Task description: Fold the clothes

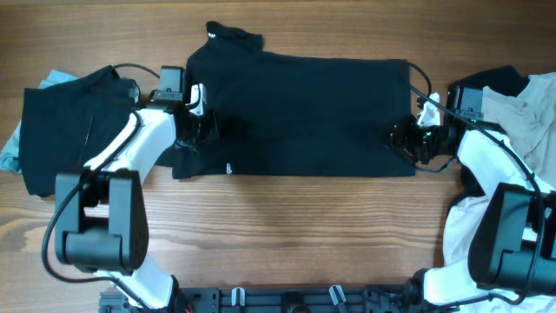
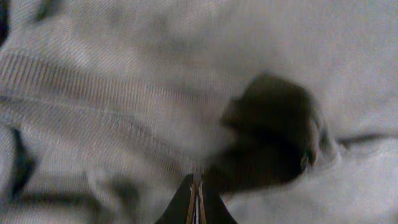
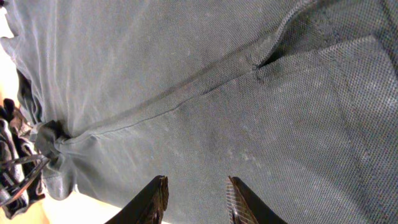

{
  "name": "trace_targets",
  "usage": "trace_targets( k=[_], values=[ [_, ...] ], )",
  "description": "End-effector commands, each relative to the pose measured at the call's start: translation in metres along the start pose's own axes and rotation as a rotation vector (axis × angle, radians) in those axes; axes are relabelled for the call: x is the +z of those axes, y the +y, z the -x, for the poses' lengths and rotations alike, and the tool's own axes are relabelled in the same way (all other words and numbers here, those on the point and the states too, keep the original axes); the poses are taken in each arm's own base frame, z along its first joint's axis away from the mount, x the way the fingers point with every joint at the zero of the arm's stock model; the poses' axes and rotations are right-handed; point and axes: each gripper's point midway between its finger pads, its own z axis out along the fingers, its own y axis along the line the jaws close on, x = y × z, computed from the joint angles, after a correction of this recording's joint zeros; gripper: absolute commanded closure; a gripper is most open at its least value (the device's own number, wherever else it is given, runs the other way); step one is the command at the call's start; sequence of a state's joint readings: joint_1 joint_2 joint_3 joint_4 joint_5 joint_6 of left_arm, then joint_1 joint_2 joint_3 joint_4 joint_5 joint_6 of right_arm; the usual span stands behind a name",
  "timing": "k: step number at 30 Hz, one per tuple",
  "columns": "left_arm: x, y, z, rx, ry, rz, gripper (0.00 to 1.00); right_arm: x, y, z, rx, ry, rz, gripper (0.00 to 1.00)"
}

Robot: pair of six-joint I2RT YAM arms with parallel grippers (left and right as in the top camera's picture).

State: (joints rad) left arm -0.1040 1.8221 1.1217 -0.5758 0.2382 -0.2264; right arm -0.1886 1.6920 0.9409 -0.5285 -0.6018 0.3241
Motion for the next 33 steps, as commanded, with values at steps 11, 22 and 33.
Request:
trace_targets(
  k=[11,22,33],
  values=[
    [-0.044,-0.048,0.055,0.009,-0.096,-0.126,0.96,-0.006,0.008,0.01,0.018,-0.037,0.011,0.65],
    [0.019,0.016,-0.018,-0.058,0.001,0.056,0.96,-0.006,0.007,0.01,0.018,-0.037,0.011,0.64],
    [-0.02,-0.038,0.096,-0.079,-0.445,-0.189,0.95,-0.006,0.006,0.009,0.017,-0.035,0.005,0.64]
  ],
)
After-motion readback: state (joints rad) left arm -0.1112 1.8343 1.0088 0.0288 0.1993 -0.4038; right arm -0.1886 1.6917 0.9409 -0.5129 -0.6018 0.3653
